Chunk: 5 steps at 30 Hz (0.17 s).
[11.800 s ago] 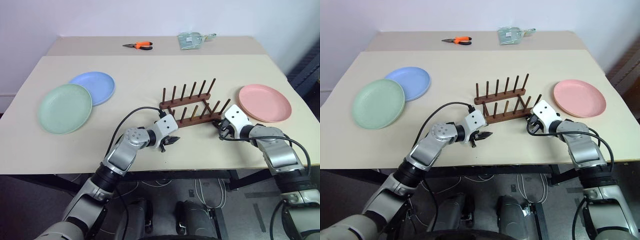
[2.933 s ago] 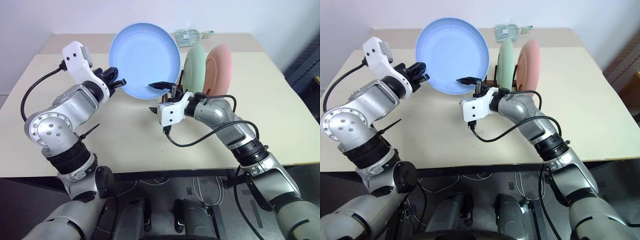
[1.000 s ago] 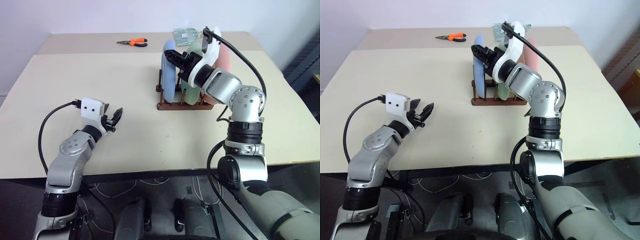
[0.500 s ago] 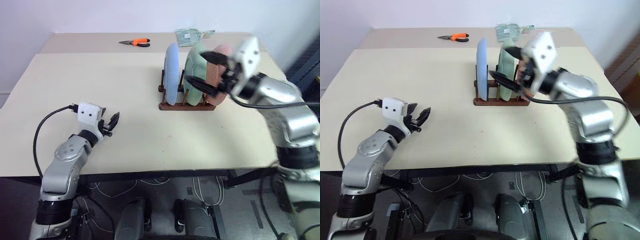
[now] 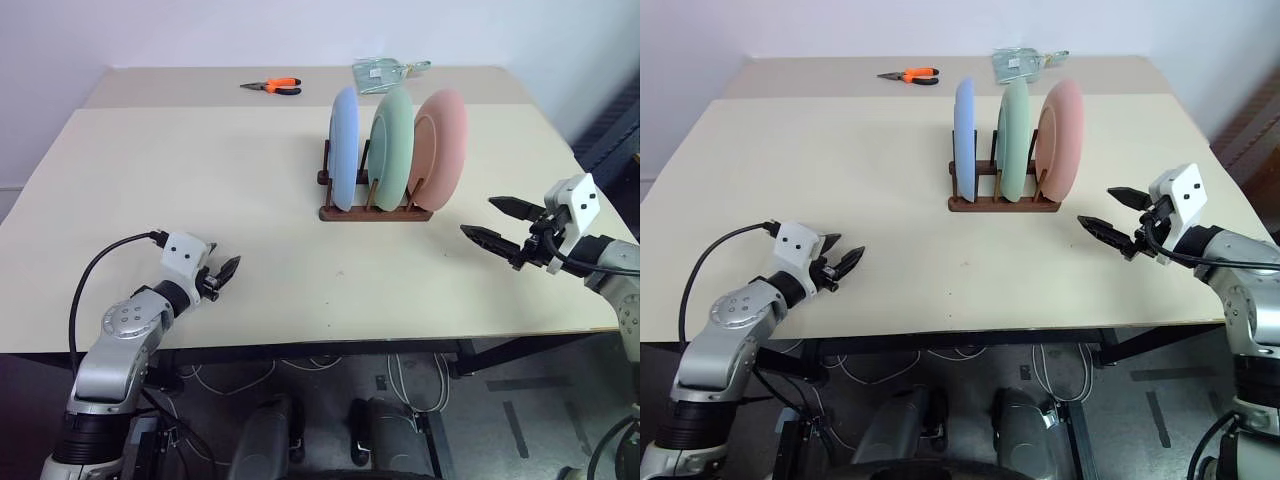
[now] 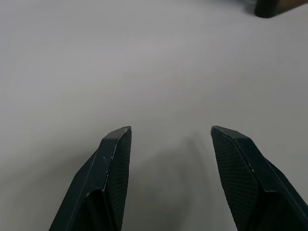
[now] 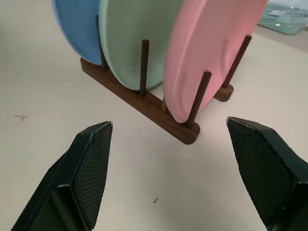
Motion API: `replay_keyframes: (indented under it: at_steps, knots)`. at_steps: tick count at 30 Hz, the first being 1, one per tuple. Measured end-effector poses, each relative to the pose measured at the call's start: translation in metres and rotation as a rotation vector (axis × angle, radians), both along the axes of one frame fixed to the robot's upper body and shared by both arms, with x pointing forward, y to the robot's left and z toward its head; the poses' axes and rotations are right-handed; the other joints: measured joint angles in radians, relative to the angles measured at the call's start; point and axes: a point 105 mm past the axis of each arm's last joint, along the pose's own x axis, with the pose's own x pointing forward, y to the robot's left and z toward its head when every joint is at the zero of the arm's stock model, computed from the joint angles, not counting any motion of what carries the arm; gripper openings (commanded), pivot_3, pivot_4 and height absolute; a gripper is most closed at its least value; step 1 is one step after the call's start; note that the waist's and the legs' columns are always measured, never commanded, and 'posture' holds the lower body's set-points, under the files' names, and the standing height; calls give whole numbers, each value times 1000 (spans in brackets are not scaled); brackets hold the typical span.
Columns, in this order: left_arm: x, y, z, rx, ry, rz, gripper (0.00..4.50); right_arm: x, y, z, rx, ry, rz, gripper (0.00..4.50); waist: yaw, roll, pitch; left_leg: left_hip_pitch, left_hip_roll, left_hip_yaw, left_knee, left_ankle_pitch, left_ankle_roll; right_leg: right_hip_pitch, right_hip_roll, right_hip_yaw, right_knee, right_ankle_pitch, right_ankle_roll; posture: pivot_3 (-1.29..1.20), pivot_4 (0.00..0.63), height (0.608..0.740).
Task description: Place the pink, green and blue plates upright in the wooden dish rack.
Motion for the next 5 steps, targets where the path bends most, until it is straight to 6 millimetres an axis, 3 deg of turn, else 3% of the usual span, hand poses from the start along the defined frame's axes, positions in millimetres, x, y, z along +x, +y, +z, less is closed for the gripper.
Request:
replay_keyframes:
  at_steps: [5]
  knots:
    - [0,-4,4,-2,-14,18,2691,7,1,-6,14,-3,-2,3853,2,0,0,0,0,0,0,0,1,0,0,0,0,0,0,0,150,740]
